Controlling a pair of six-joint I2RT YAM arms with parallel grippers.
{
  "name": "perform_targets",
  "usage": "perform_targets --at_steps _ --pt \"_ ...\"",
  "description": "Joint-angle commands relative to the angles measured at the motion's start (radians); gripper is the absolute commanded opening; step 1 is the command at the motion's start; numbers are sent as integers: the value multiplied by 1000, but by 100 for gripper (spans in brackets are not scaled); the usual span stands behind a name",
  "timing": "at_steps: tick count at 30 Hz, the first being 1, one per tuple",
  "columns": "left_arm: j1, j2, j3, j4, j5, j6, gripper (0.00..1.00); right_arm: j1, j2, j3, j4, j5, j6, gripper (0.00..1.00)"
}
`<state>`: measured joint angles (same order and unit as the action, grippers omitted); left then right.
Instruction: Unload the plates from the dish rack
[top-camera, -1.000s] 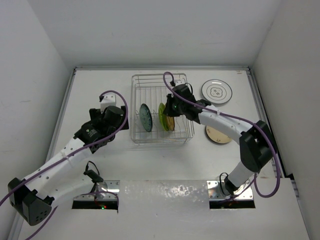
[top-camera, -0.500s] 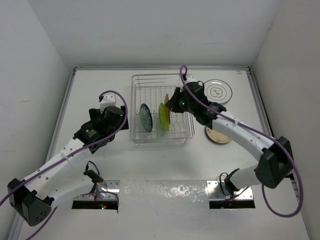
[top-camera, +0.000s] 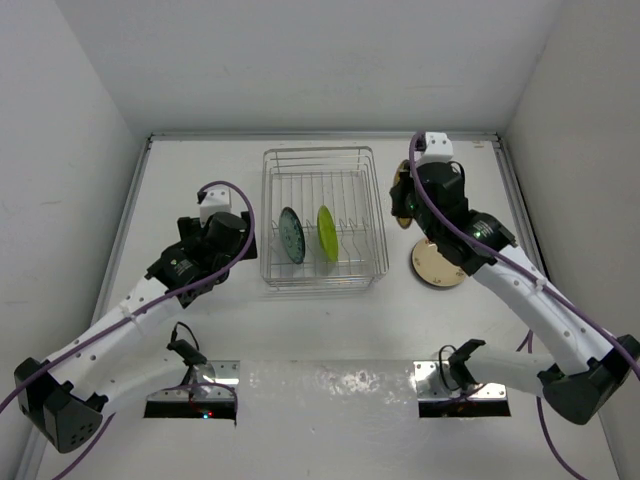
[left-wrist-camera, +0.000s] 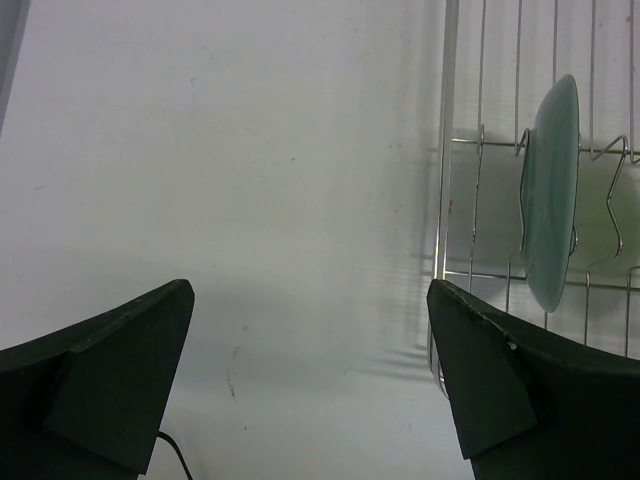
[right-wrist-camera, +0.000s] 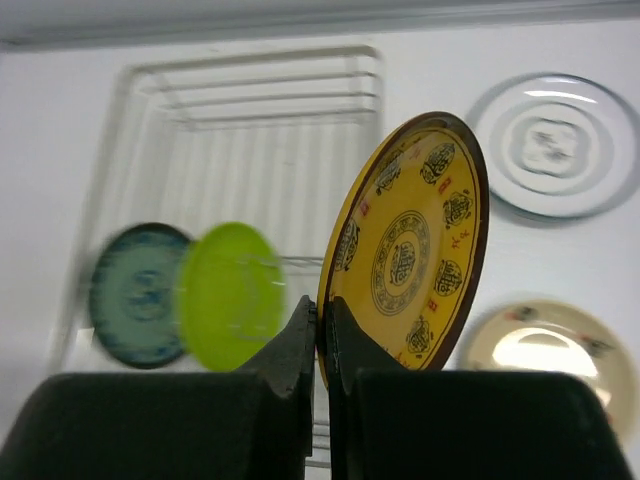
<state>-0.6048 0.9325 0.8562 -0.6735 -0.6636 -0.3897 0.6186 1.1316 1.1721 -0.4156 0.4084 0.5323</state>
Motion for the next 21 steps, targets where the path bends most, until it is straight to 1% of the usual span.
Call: perform_targets --at_steps 1,3,5,8,11,14,18,20,21 --pt "10 -24 6 26 1 6 100 -57 16 -11 -129 135 -136 0" --pt "11 -24 4 29 7 9 100 -147 25 -63 -132 87 -143 0" --pt "11 -21 4 29 9 9 100 -238 45 -118 -111 -3 -149 0" --pt "11 -20 3 31 10 11 100 -282 74 -155 -89 1 -170 0" --pt "11 -17 3 34 13 12 100 -298 112 -209 -51 -22 -175 0" --pt "10 -12 3 35 16 14 100 -301 160 -222 -45 -16 -176 0" --pt "10 -4 0 37 21 15 100 -303 194 -238 -26 -51 -166 0" --pt "10 0 1 37 22 17 100 -303 204 -241 -31 -40 -160 0" --pt "11 2 1 35 22 17 100 -303 207 -241 -37 -24 -155 2"
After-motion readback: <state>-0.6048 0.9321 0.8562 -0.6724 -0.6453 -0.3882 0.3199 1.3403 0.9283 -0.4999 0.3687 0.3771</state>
